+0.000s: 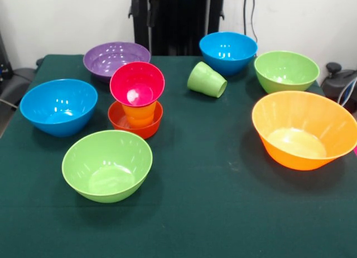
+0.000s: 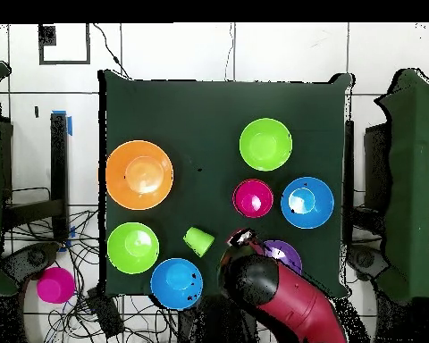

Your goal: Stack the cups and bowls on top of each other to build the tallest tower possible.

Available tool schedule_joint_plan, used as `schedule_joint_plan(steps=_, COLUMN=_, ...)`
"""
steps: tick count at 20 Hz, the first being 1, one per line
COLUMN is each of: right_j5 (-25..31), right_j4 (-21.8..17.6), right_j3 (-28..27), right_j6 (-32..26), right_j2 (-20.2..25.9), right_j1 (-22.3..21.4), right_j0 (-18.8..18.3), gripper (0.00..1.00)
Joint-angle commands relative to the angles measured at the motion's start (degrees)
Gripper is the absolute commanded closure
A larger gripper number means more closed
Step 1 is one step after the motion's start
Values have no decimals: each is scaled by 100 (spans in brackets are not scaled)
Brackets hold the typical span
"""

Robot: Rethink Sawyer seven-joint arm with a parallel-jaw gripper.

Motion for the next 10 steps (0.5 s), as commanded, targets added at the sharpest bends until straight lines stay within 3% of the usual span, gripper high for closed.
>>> schedule_joint_plan(steps=1, right_j5=-117, right_j4=326, right_j3=377, right_j6=1114, right_j2=550, right_j1=407, right_j0=63, gripper=0)
schedule_joint_plan(steps=10, right_j5=-574, right_j4=601, right_j3=446, right_j6=1275, right_j2=772, right_j1=674, right_j0=149, gripper=0)
